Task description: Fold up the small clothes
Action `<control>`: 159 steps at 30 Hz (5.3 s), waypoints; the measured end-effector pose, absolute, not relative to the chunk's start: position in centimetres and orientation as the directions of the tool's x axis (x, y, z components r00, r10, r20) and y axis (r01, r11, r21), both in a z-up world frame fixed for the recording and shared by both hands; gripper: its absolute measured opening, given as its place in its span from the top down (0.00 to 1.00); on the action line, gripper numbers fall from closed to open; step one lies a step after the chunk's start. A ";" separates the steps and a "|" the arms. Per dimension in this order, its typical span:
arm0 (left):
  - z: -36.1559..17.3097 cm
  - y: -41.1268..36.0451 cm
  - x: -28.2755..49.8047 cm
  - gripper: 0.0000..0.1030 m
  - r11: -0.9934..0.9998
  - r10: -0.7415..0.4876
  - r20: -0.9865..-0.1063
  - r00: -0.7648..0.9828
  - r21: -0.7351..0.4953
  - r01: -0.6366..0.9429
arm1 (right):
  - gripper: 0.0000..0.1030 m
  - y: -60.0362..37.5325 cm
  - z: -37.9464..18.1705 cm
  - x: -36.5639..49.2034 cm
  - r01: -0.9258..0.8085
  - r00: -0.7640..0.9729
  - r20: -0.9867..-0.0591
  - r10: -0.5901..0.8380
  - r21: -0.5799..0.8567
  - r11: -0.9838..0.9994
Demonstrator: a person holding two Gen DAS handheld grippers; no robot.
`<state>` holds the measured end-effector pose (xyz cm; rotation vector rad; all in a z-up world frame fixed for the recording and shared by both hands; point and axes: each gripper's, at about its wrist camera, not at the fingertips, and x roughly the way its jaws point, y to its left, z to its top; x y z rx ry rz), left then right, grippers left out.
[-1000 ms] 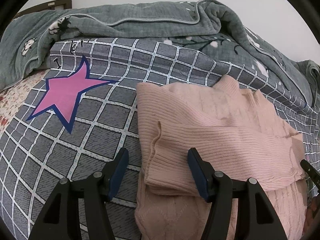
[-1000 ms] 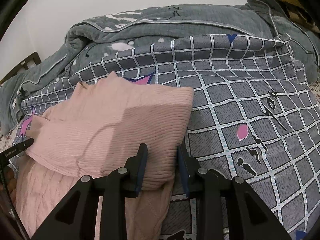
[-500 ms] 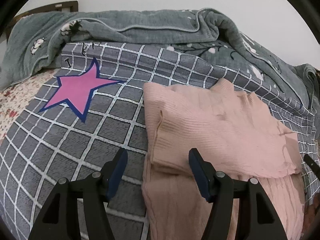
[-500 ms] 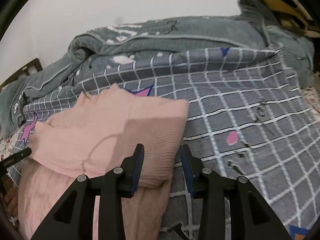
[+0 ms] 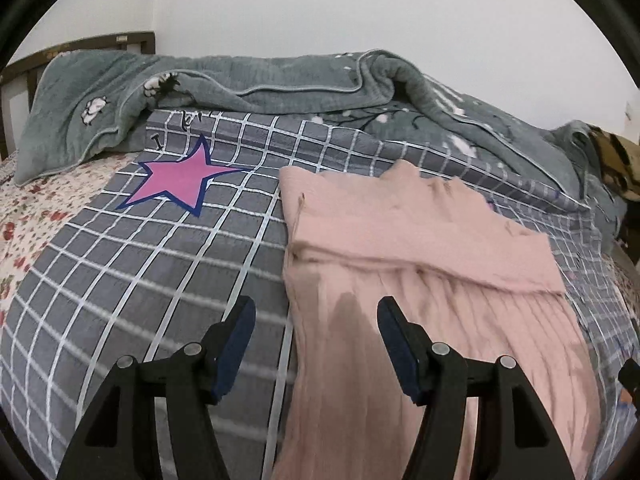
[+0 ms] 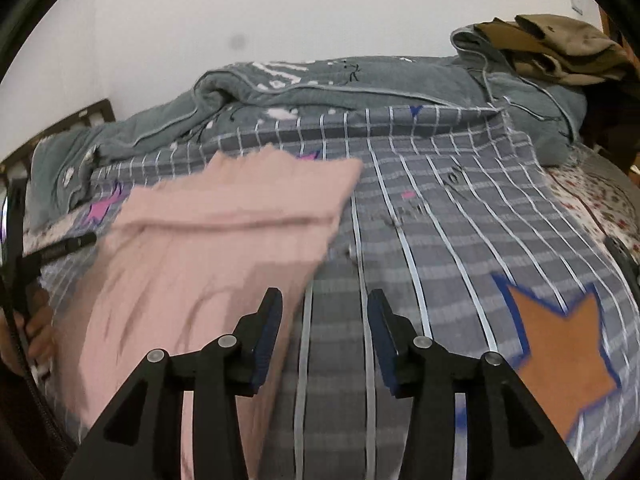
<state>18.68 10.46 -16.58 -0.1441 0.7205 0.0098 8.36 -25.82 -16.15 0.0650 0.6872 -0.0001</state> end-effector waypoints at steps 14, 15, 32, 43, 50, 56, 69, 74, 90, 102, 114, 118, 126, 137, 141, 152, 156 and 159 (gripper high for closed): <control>-19.4 11.2 6.5 0.40 0.994 -0.061 -0.666 0.743 -0.112 -0.019 | 0.57 -22.8 -20.5 -0.1 -0.085 0.713 -0.689 0.132 0.102 0.991; -19.5 11.3 6.1 0.40 0.993 -0.062 -0.666 0.744 -0.113 -0.019 | 0.57 -22.6 -20.8 -0.3 -0.087 0.710 -0.691 0.137 0.107 0.990; -21.6 12.4 5.4 0.40 0.978 -0.151 -0.737 0.659 -0.209 -0.010 | 0.58 -20.6 -23.4 0.5 -0.115 0.679 -0.712 0.176 0.134 0.984; -22.4 12.0 4.1 0.81 0.969 -0.211 -0.737 0.641 -0.243 0.040 | 0.87 -19.2 -24.0 0.1 -0.162 0.702 -0.681 0.209 0.133 0.978; -22.5 12.0 3.9 0.74 0.967 -0.208 -0.741 0.639 -0.253 0.022 | 0.91 -20.8 -24.0 0.0 -0.153 0.681 -0.679 0.274 0.233 0.960; -22.4 11.8 3.9 0.86 0.973 -0.186 -0.746 0.639 -0.232 0.011 | 0.95 -20.8 -24.1 0.3 -0.145 0.670 -0.679 0.300 0.276 0.950; -17.7 14.3 3.0 0.91 0.906 -0.310 -0.686 0.658 -0.423 -0.015 | 0.95 -23.2 -18.8 -0.8 -0.148 0.729 -0.571 0.377 0.406 0.902; -14.1 14.7 3.4 0.91 0.863 -0.360 -0.626 0.692 -0.505 -0.009 | 0.95 -24.2 -16.1 -0.6 -0.137 0.745 -0.534 0.401 0.465 0.874; -7.7 15.0 10.1 0.93 0.872 -0.305 -0.547 0.780 -0.490 -0.003 | 0.95 -25.3 -9.7 5.0 -0.179 0.774 -0.445 0.451 0.530 0.829; -5.9 16.0 17.5 0.93 0.854 -0.301 -0.499 0.813 -0.520 -0.002 | 0.95 -27.3 -7.9 12.3 -0.173 0.801 -0.380 0.462 0.592 0.787; -5.8 13.9 24.2 0.93 0.885 -0.261 -0.495 0.829 -0.466 0.001 | 0.95 -27.2 -7.5 19.0 -0.170 0.817 -0.388 0.427 0.546 0.821; -7.1 13.8 26.8 0.93 0.881 -0.253 -0.509 0.823 -0.473 -0.022 | 0.95 -27.1 -8.0 21.4 -0.162 0.814 -0.399 0.423 0.543 0.824; -9.4 12.8 31.2 0.93 0.904 -0.203 -0.555 0.807 -0.423 -0.063 | 0.95 -26.4 -9.9 26.2 -0.137 0.809 -0.439 0.392 0.506 0.851; -11.8 11.4 35.9 0.93 0.943 -0.152 -0.623 0.768 -0.325 -0.077 | 0.95 -25.6 -12.0 31.0 -0.127 0.796 -0.490 0.355 0.439 0.890; -13.1 11.1 36.9 0.92 0.953 -0.134 -0.641 0.756 -0.293 -0.080 | 0.95 -25.5 -13.1 32.4 -0.119 0.793 -0.504 0.342 0.422 0.898; -15.5 11.9 38.9 0.91 0.933 -0.173 -0.680 0.712 -0.345 -0.103 | 0.95 -26.6 -16.7 34.4 -0.050 0.782 -0.537 0.316 0.452 0.890; -15.8 11.9 39.2 0.76 0.934 -0.172 -0.706 0.687 -0.338 -0.114 | 0.82 -26.5 -17.2 34.6 -0.018 0.771 -0.570 0.283 0.425 0.905; -15.8 12.6 39.1 0.45 0.920 -0.188 -0.699 0.690 -0.371 -0.125 | 0.62 -26.7 -16.9 34.2 -0.024 0.784 -0.554 0.280 0.424 0.905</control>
